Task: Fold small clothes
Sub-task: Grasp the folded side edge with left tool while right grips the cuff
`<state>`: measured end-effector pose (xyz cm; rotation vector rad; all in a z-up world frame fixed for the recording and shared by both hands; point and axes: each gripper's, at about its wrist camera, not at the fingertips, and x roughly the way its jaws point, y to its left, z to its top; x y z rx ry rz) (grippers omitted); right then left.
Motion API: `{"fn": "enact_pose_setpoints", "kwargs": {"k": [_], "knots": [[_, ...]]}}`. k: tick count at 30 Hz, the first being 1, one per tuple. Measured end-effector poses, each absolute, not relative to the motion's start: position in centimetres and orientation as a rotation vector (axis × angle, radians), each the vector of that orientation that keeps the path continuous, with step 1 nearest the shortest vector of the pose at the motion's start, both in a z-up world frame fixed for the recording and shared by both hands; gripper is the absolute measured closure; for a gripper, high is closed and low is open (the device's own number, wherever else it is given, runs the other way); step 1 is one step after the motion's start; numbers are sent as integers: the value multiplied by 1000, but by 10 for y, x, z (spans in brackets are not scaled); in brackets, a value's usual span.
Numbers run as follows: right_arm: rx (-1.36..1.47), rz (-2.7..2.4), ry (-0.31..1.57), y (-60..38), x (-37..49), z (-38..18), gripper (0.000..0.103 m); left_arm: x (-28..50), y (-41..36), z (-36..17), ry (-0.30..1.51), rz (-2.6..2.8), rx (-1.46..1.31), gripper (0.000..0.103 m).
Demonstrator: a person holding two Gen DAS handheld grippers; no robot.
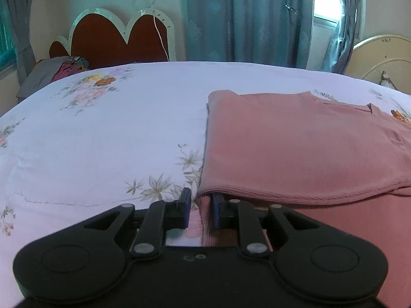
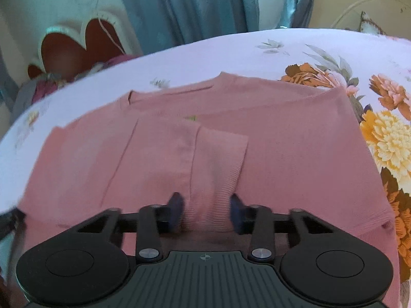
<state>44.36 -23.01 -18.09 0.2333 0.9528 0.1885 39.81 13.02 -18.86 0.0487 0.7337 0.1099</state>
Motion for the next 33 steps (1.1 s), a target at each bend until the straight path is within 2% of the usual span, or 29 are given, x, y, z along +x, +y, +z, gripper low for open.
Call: {"fn": "enact_pose_setpoints", "kwargs": {"k": [1, 4, 8, 16, 18, 19, 20, 21, 22, 23, 33], "knots": [[226, 193, 952, -229, 443, -181, 80, 398, 130, -188, 735, 108, 51, 84], [182, 195, 946, -225, 441, -179, 91, 399, 131, -188, 738, 102, 54, 84], [173, 208, 947, -227, 438, -176, 91, 399, 132, -182, 744, 99, 38, 83], [156, 179, 893, -242, 437, -157, 90, 394, 138, -158, 747, 63, -4, 70], [163, 172, 883, -245, 440, -153, 89, 395, 137, -149, 724, 60, -9, 61], [168, 171, 880, -246, 442, -152, 87, 395, 136, -144, 710, 59, -11, 57], [173, 165, 875, -247, 444, -151, 84, 397, 135, -140, 699, 59, -13, 49], [177, 159, 867, -248, 446, -149, 68, 399, 133, -136, 688, 57, -17, 45], [179, 153, 858, -249, 448, -148, 49, 402, 131, -134, 684, 47, -19, 45], [178, 147, 849, -249, 450, -147, 46, 408, 128, -133, 684, 33, -21, 45], [217, 134, 890, -243, 487, -164, 46, 476, 112, -150, 722, -20, -22, 45]]}}
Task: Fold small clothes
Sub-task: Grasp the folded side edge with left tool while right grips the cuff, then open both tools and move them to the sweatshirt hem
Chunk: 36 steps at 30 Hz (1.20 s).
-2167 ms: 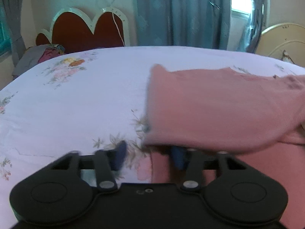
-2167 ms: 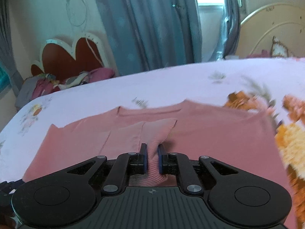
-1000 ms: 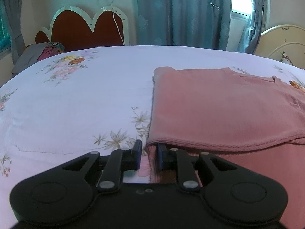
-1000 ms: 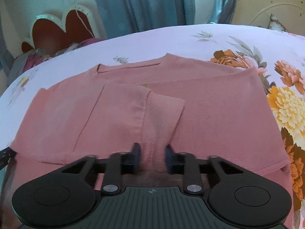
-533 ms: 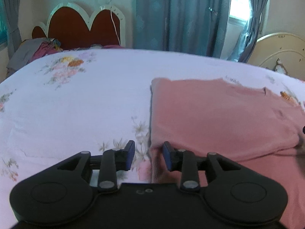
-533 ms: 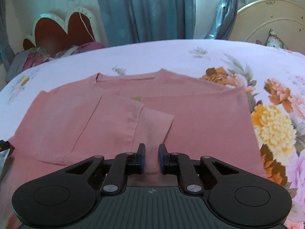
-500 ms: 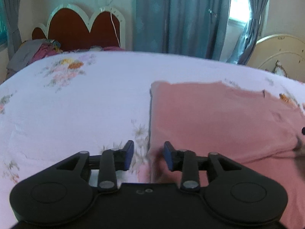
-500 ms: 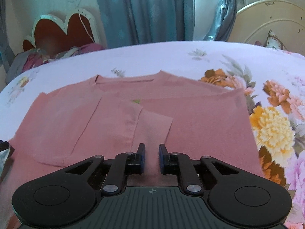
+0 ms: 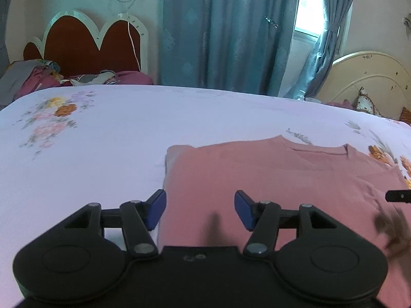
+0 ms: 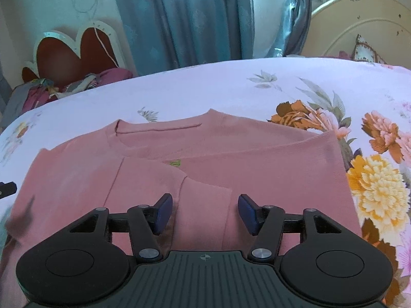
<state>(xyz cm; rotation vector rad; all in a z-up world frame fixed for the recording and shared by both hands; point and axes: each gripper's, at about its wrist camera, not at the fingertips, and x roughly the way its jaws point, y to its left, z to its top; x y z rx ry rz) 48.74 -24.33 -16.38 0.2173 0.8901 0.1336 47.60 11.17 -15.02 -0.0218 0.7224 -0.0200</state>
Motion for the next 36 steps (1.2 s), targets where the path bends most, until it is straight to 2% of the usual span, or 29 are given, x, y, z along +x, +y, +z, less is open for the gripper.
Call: {"fn": "enact_pose_setpoints", "kwargs": {"k": [8, 10, 12, 13, 14, 15, 17, 22, 25, 27, 28, 29, 36], "knots": [[264, 123, 921, -243, 509, -181, 47, 526, 122, -172, 757, 6, -57, 46], [264, 140, 935, -238, 510, -185, 62, 534, 126, -178, 773, 18, -65, 46], [244, 143, 927, -234, 509, -187, 63, 542, 132, -186, 794, 32, -86, 50], [234, 144, 923, -233, 509, -187, 68, 545, 136, -190, 803, 33, -106, 54], [240, 156, 918, -232, 509, -187, 76, 546, 140, -193, 802, 27, -127, 66], [253, 177, 919, -231, 509, -187, 93, 546, 142, -194, 789, 21, -143, 80], [204, 183, 904, -223, 509, -184, 93, 546, 141, -193, 768, 22, -140, 90], [157, 131, 824, -223, 508, -180, 94, 541, 140, -197, 707, 84, -137, 94], [144, 138, 859, -223, 512, -191, 94, 542, 138, -200, 701, 104, -129, 85], [164, 137, 860, -227, 512, -187, 92, 542, 142, -196, 694, 135, -156, 75], [182, 124, 856, -230, 510, -185, 81, 541, 145, -194, 690, 149, -156, 75], [185, 106, 841, -232, 507, -181, 76, 540, 144, -191, 686, 158, -137, 75], [200, 184, 791, -228, 480, -154, 75, 507, 128, -163, 635, 102, -40, 77]]}}
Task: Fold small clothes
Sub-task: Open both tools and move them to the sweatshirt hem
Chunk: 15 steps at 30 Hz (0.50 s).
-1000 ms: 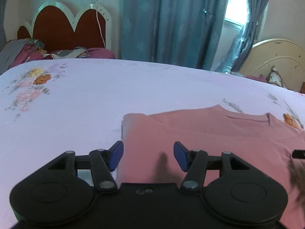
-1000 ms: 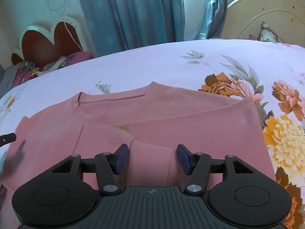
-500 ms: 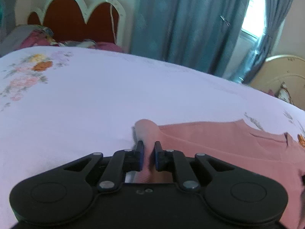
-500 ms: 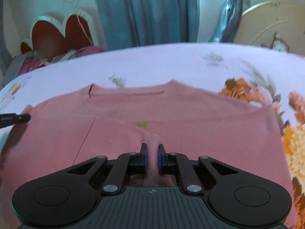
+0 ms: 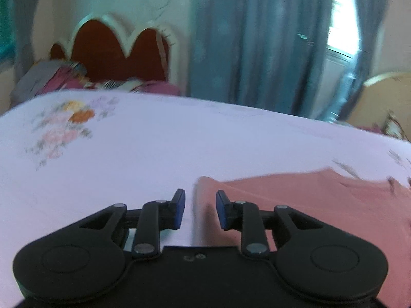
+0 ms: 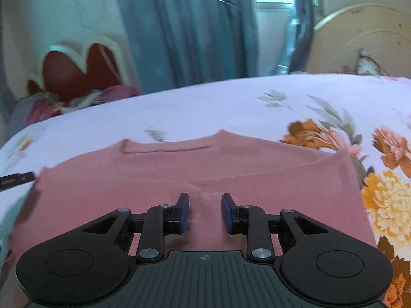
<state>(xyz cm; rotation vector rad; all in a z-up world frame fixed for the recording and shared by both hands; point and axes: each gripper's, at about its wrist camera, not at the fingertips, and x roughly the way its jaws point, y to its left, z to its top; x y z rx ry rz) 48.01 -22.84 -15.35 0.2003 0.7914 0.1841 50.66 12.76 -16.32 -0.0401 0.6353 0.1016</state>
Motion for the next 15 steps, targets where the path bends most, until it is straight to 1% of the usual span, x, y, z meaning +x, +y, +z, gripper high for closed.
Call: {"fn": "enact_pose_setpoints", "kwargs": {"k": [4, 9, 12, 15], "knots": [[200, 232, 843, -217, 465, -159, 75, 476, 107, -161, 665, 17, -22, 77], [163, 217, 901, -211, 452, -175, 76, 447, 95, -179, 744, -14, -17, 76], [166, 219, 895, -217, 450, -180, 76, 438, 101, -191, 769, 0, -39, 73], [166, 207, 895, -218, 447, -177, 76, 438, 103, -191, 769, 4, -22, 74]]}}
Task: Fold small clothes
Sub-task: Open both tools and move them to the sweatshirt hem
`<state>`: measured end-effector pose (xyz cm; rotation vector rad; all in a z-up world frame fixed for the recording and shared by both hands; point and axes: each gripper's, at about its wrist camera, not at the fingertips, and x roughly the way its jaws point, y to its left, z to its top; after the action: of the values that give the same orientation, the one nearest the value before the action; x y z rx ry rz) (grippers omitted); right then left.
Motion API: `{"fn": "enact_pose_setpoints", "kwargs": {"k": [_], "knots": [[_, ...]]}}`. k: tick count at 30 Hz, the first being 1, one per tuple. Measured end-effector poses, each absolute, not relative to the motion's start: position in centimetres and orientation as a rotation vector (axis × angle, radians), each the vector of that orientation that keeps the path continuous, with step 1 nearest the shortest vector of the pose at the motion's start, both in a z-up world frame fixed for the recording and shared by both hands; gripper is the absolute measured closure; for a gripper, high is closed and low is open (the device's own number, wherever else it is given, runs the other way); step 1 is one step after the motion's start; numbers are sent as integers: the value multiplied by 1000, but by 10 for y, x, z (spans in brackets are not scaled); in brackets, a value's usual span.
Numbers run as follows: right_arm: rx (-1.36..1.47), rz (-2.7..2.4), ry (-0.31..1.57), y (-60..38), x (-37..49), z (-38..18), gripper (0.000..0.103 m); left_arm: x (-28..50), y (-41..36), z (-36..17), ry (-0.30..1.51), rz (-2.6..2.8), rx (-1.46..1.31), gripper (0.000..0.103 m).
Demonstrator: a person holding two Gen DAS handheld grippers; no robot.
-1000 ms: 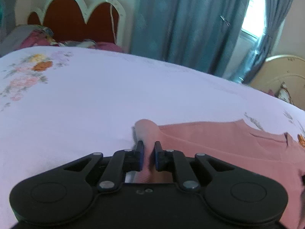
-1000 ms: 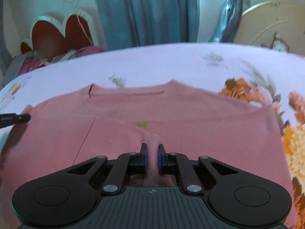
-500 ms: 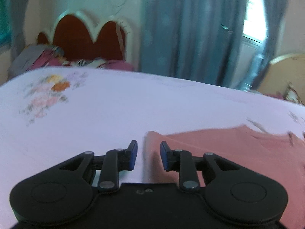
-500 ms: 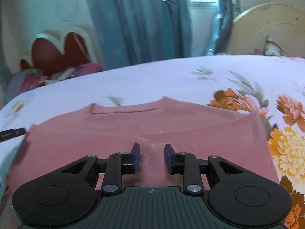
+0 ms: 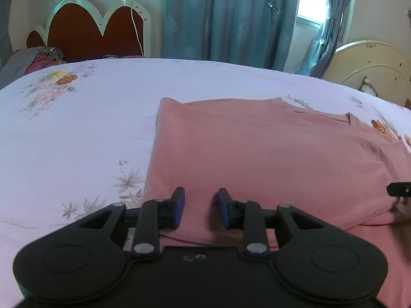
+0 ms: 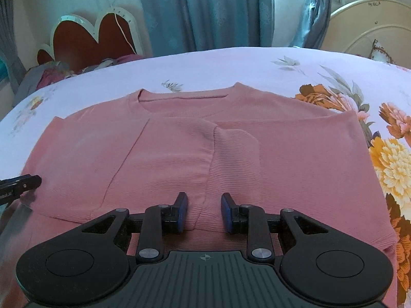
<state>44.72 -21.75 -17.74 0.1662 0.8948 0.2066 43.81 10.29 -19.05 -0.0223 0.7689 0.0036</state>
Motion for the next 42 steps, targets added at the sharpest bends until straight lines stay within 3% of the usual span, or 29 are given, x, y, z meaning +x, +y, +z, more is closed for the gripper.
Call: {"fn": "enact_pose_setpoints", "kwargs": {"k": [22, 25, 27, 29, 40, 41, 42], "knots": [[217, 176, 903, -260, 473, -180, 75, 419, 80, -184, 802, 78, 57, 72], [240, 206, 879, -267, 457, -169, 75, 411, 75, -176, 808, 63, 36, 66], [238, 231, 865, -269, 447, -161, 75, 402, 67, -171, 805, 41, 33, 47], [234, 254, 861, -269, 436, -155, 75, 390, 57, -165, 795, 23, 30, 37], [200, 324, 875, -268, 367, -134, 75, 320, 14, -138, 775, -72, -4, 16], [206, 322, 874, -269, 360, -133, 73, 313, 12, -136, 775, -82, 0, 14], [212, 311, 870, -270, 351, -131, 61, 308, 10, -134, 775, -88, 2, 13]]}}
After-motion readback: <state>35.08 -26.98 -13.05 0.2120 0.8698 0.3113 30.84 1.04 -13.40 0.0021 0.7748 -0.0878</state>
